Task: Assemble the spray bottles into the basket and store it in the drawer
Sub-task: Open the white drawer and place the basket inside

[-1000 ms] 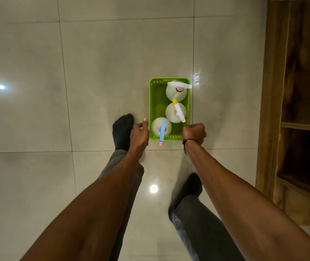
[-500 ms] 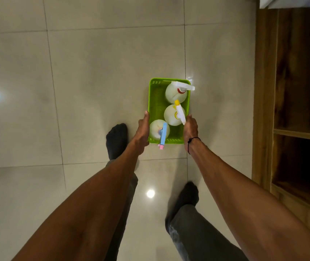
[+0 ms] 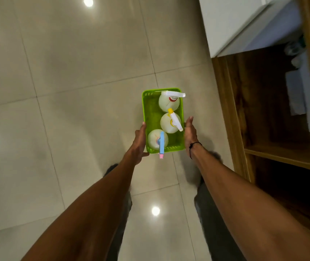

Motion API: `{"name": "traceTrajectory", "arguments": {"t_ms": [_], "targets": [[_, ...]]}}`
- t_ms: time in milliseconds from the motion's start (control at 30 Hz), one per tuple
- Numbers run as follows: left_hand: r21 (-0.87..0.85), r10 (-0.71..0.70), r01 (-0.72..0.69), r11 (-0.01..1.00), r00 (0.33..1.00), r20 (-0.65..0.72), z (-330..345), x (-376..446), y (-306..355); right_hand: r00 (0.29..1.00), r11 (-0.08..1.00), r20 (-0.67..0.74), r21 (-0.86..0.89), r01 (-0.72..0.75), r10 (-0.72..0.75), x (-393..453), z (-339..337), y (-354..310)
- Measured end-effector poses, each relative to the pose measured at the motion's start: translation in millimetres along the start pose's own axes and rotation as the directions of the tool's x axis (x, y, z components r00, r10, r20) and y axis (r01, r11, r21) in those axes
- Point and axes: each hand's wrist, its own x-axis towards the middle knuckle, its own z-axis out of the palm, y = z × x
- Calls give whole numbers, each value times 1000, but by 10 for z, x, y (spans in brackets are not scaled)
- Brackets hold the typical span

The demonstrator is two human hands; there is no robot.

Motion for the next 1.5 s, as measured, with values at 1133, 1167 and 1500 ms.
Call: {"name": "traceTrajectory", "arguments": {"t_ms": [1133,1167,1500], "targets": [[-77,-25,14,997,991,-135,1576,947,1036,996,988,-86,-153,25,-38,1533,-1096,-1251],[-83,-1,-11,996,990,-142,1577,886,1113,989,983,-115,-169,76,-96,1485,-1102,-1344],[-178,201,-206,962,979,-45,1949,310,2008,826,840,-191,13,543,-531,862,-963,-2490]]}}
